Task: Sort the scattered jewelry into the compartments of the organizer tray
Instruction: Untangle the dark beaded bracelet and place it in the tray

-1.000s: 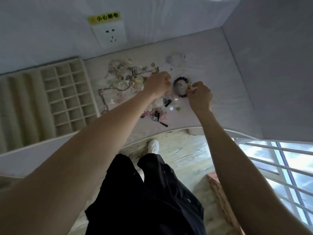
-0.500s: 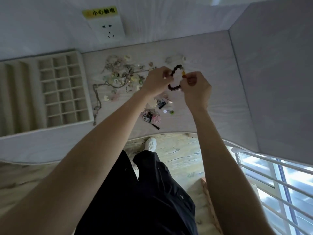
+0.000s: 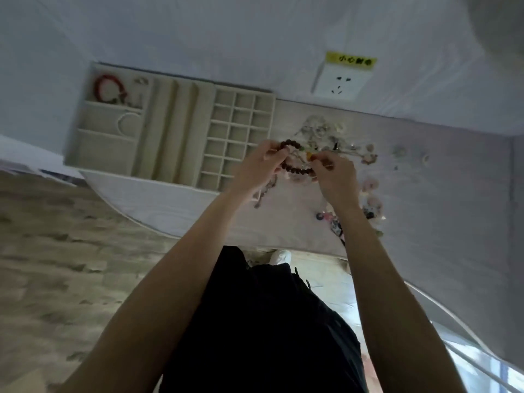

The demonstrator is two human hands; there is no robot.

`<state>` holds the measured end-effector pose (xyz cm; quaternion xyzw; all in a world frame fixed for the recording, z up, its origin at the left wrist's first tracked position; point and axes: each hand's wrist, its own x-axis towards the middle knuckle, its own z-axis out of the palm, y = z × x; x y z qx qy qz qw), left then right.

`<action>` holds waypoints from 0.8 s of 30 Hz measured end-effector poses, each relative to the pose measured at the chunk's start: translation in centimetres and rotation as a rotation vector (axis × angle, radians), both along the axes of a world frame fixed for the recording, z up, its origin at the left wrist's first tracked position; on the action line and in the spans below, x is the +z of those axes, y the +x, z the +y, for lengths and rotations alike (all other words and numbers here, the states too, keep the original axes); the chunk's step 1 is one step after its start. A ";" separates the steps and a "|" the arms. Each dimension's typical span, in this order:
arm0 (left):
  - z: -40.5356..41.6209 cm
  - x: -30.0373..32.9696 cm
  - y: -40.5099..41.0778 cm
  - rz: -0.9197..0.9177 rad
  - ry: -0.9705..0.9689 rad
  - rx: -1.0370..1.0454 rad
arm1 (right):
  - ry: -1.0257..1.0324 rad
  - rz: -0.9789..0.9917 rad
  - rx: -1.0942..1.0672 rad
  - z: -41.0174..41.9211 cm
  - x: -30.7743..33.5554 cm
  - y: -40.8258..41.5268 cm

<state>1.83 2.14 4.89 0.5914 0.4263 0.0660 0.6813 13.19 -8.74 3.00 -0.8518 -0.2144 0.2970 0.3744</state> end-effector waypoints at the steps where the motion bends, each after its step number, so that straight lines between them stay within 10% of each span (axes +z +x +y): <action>1: 0.8 0.3 -0.4 -0.019 -0.006 0.022 | -0.011 0.033 0.035 0.9 -0.2 -0.3; 10: 4.0 1.1 -1.4 -0.048 -0.018 -0.038 | 0.047 0.227 0.090 1.9 -1.1 -1.1; 24: 4.0 -0.6 -1.3 0.050 0.308 0.002 | 0.280 -0.026 -0.121 -1.8 1.3 -0.8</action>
